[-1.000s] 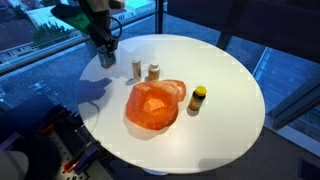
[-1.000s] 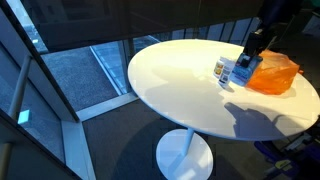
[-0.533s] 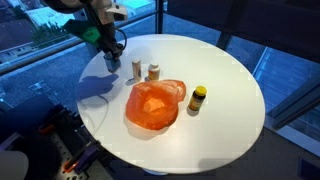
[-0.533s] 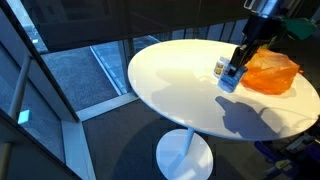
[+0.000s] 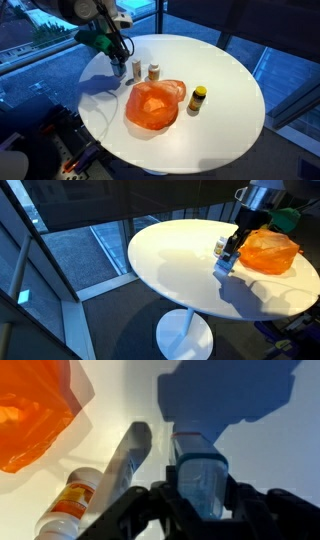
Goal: Pick up the mentos container from the orange plastic bag and put it on the table
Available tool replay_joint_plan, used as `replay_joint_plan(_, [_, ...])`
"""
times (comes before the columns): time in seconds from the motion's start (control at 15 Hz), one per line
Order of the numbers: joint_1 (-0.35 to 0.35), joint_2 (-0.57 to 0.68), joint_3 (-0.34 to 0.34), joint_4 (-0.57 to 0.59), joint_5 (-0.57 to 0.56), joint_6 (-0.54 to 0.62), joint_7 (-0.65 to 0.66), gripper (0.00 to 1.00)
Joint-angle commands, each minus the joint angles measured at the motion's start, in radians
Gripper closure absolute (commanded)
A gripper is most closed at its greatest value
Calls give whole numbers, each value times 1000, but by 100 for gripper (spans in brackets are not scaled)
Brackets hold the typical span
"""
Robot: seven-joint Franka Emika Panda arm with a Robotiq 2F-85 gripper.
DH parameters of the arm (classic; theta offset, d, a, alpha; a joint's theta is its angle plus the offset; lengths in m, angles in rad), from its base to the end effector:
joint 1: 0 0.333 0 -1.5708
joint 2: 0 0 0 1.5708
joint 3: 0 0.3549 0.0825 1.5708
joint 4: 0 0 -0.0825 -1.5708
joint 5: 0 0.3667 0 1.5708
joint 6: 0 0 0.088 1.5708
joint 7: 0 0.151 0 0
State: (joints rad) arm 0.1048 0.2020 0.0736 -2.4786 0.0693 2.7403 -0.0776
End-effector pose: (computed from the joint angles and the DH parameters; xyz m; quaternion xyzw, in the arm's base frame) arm 0.4783 0.0856 0.2272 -0.9948 -0.0953 -0.0287 0.0233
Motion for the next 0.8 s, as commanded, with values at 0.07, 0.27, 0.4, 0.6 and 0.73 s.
replay_joint_plan(0.07, [-6, 52, -16, 37, -65, 11, 32, 82])
replay_joint_plan(0.27, [-6, 79, -28, 48, -87, 14, 37, 82])
replay_joint_plan(0.4, [-5, 85, -34, 53, -100, 14, 42, 82])
replay_joint_plan(0.6, [-5, 93, -38, 57, -108, 16, 44, 82])
replay_joint_plan(0.73, [-4, 99, -42, 58, -115, 17, 47, 82])
